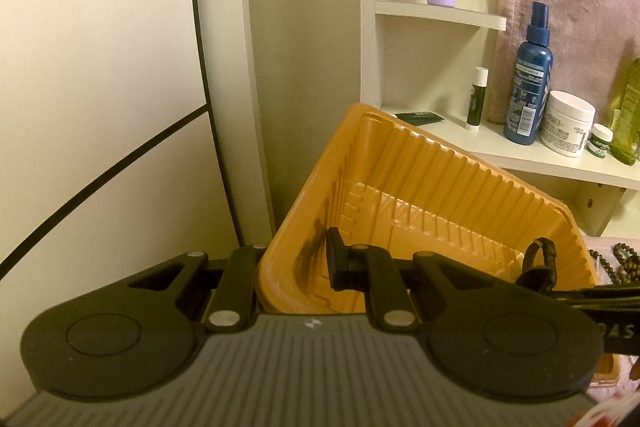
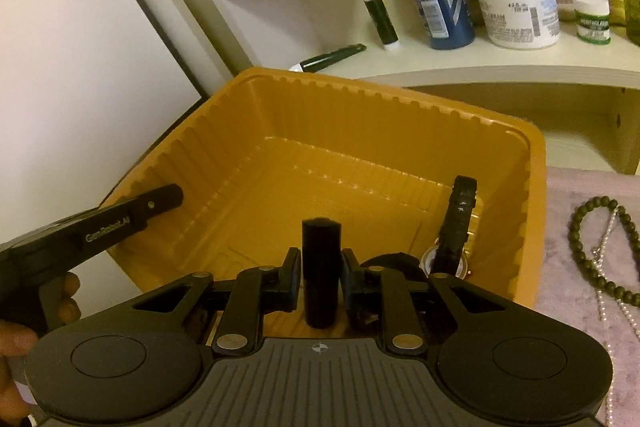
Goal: Organize jewelry
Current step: 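Carry the black watch into the orange tray and open the right tool, then grasp a brown beaded bracelet from the pile with the right tool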
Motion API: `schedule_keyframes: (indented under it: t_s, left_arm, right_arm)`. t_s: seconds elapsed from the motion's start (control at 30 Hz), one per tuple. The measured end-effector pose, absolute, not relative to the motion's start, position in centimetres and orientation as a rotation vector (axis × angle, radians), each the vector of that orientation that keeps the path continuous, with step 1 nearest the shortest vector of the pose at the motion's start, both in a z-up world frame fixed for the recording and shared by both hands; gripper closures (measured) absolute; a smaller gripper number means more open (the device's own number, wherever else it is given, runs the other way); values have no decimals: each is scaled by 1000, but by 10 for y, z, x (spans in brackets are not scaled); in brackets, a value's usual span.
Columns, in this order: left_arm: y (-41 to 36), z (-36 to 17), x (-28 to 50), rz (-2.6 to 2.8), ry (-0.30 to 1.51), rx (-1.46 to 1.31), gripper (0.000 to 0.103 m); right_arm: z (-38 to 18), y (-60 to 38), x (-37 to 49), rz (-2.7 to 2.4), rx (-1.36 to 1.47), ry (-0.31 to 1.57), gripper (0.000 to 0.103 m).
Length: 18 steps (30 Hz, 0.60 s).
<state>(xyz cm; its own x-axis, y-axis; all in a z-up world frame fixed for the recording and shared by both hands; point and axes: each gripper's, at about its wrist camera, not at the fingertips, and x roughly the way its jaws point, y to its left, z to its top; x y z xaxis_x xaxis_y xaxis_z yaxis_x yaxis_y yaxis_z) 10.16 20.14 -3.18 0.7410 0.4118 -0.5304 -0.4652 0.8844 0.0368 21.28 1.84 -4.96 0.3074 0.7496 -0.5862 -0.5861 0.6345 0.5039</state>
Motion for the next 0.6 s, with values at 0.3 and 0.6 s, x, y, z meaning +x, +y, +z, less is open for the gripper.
schedule_keyframes:
  t_s: [0.3, 0.6]
  left_arm:
    - [201, -32, 102, 486, 559, -97, 89]
    - [200, -32, 104, 487, 561, -90, 89]
  right_arm:
    - [-24, -23, 194, 872, 218, 780, 64]
    - [-25, -96, 182, 734, 221, 812, 64]
